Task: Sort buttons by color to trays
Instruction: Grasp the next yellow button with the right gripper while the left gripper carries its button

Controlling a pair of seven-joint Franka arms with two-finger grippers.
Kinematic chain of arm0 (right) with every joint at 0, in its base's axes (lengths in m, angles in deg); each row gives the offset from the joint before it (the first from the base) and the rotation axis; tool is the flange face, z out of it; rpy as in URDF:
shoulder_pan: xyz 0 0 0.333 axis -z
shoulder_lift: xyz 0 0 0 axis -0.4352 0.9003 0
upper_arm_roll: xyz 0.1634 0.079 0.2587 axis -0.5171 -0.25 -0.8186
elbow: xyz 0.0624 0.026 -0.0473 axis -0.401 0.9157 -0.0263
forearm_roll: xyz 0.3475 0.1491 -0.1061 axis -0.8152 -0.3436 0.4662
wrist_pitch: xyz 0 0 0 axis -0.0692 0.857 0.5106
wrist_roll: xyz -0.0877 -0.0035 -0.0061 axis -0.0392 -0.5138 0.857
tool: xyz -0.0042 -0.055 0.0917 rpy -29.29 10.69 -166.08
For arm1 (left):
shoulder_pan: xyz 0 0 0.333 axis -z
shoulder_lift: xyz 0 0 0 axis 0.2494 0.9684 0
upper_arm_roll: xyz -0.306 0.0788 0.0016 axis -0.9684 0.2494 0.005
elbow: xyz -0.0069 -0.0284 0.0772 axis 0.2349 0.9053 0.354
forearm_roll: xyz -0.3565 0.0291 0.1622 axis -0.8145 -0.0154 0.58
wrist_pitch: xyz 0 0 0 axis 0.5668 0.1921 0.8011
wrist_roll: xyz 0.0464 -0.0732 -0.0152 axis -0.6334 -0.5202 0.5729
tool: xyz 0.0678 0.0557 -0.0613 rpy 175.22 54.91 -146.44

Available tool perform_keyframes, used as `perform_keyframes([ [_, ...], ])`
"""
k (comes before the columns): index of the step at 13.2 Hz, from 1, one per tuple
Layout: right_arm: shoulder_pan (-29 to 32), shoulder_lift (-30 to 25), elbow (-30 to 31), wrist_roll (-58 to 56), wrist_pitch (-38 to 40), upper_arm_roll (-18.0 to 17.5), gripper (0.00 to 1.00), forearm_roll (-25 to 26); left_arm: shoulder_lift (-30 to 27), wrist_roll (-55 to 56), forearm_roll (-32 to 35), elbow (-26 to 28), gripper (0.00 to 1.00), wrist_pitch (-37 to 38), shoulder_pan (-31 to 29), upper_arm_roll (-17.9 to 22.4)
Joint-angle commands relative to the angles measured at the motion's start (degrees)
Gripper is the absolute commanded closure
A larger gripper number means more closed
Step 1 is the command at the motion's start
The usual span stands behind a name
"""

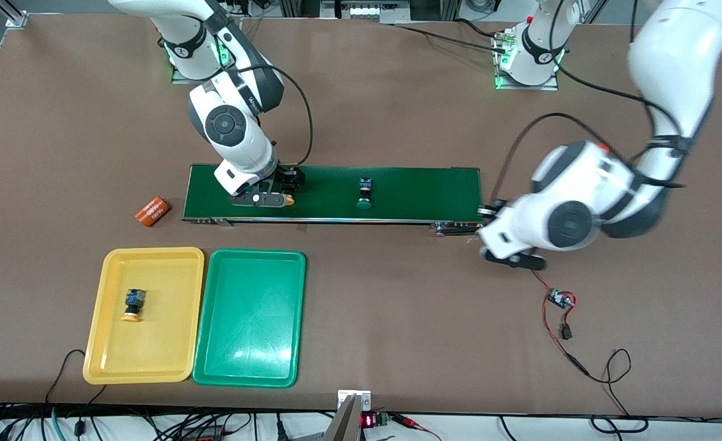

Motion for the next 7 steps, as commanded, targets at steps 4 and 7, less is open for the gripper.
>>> perform_keyframes([
  [4, 0.1, 1.2, 1.4, 0.9, -1.3, -0.3, 0.14, 1.1, -0.4, 13.0, -1.1, 12.1, 0.86, -15.3, 2.5, -0.2],
  [7, 0.6, 1.5, 1.5, 0.5, -1.2, -0.3, 0.39, 2.2, -0.5, 19.2, -1.1, 15.5, 0.86, -18.1, 5.8, -0.3],
])
